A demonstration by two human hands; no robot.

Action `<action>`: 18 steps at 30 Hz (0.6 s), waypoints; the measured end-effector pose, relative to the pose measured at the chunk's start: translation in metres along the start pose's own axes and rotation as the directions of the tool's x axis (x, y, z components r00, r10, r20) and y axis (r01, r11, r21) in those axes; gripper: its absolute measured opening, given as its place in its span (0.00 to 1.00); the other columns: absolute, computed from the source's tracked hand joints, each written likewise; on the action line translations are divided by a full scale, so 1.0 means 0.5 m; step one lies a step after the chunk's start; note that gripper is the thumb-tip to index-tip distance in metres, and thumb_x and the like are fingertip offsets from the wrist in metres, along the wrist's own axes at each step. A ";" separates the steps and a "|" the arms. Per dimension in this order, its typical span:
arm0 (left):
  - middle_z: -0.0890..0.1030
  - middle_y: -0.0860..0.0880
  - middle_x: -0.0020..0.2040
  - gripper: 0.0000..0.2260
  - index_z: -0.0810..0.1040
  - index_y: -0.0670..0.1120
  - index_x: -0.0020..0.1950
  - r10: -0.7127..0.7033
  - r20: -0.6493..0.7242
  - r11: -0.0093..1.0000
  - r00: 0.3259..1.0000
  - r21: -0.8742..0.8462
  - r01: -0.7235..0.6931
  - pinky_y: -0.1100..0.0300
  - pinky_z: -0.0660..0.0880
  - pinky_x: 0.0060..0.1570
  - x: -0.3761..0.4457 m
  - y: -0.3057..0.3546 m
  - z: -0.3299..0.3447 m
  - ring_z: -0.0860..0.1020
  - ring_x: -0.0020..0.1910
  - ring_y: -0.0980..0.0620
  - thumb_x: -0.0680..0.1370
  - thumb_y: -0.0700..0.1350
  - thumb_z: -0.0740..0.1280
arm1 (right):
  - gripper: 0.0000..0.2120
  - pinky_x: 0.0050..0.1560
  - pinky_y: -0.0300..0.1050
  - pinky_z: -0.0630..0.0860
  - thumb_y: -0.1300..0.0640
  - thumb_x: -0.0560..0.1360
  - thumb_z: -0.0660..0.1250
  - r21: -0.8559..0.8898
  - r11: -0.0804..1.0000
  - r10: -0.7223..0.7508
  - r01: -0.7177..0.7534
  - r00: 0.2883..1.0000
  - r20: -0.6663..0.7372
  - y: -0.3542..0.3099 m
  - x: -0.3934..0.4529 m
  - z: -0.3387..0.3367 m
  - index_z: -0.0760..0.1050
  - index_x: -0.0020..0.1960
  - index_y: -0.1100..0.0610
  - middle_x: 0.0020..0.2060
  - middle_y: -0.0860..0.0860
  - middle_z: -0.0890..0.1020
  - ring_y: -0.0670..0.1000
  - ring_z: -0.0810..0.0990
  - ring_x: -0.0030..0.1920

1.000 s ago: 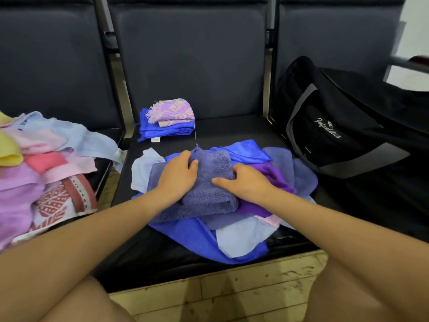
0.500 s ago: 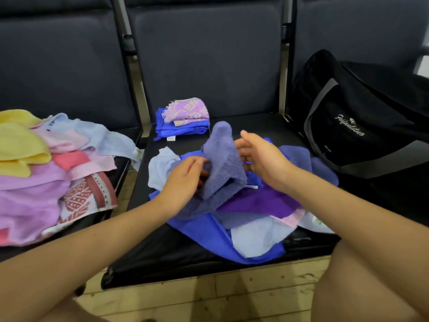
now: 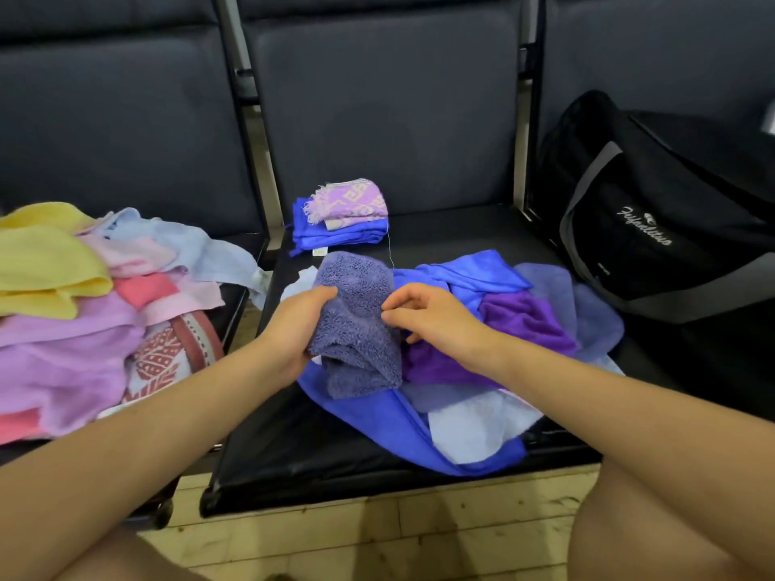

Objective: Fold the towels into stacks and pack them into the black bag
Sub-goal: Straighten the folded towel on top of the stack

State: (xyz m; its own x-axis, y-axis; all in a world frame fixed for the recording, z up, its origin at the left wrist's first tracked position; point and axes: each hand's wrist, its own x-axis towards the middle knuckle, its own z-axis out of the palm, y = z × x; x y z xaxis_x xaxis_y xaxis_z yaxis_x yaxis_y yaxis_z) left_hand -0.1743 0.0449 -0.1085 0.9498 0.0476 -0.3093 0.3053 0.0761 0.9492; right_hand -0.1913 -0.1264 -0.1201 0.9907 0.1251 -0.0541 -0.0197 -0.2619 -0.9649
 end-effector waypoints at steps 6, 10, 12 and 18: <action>0.81 0.38 0.56 0.12 0.75 0.39 0.61 -0.116 -0.025 0.989 0.993 -0.094 0.113 0.48 0.78 0.50 -0.014 -0.009 -0.013 0.80 0.54 0.40 0.79 0.40 0.61 | 0.16 0.34 0.41 0.76 0.49 0.74 0.70 -0.100 0.993 0.065 -0.069 0.997 -0.036 0.013 0.008 0.014 0.75 0.55 0.59 0.43 0.52 0.80 0.50 0.79 0.44; 0.80 0.38 0.57 0.15 0.73 0.39 0.65 -0.166 0.007 0.973 0.986 -0.160 0.165 0.51 0.77 0.42 -0.020 -0.022 -0.014 0.80 0.52 0.41 0.80 0.41 0.59 | 0.10 0.34 0.40 0.75 0.48 0.76 0.67 -0.086 0.993 0.084 -0.083 0.996 0.011 0.013 0.006 0.011 0.76 0.47 0.56 0.38 0.48 0.79 0.47 0.79 0.39; 0.81 0.39 0.56 0.14 0.74 0.39 0.63 -0.183 0.037 0.967 0.982 -0.175 0.187 0.50 0.76 0.43 -0.026 -0.025 -0.007 0.80 0.50 0.42 0.81 0.41 0.57 | 0.09 0.35 0.40 0.75 0.47 0.77 0.66 -0.060 0.994 0.091 -0.091 0.996 0.007 0.013 0.006 0.009 0.75 0.47 0.53 0.37 0.48 0.78 0.47 0.78 0.37; 0.81 0.41 0.55 0.11 0.74 0.41 0.60 -0.114 0.117 0.979 0.987 -0.153 0.131 0.50 0.77 0.47 -0.027 -0.024 0.019 0.80 0.51 0.44 0.83 0.42 0.55 | 0.14 0.42 0.48 0.77 0.46 0.79 0.62 -0.015 0.995 0.096 -0.096 0.995 0.014 0.011 0.010 0.013 0.76 0.48 0.57 0.40 0.53 0.80 0.53 0.79 0.39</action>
State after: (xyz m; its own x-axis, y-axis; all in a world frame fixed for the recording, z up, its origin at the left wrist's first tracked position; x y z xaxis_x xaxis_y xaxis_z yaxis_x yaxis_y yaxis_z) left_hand -0.1901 0.0336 -0.1153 0.9104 -0.0785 -0.4063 0.4130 0.2334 0.8803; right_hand -0.1874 -0.1210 -0.1274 0.9822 0.1127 -0.1500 -0.1124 -0.2868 -0.9514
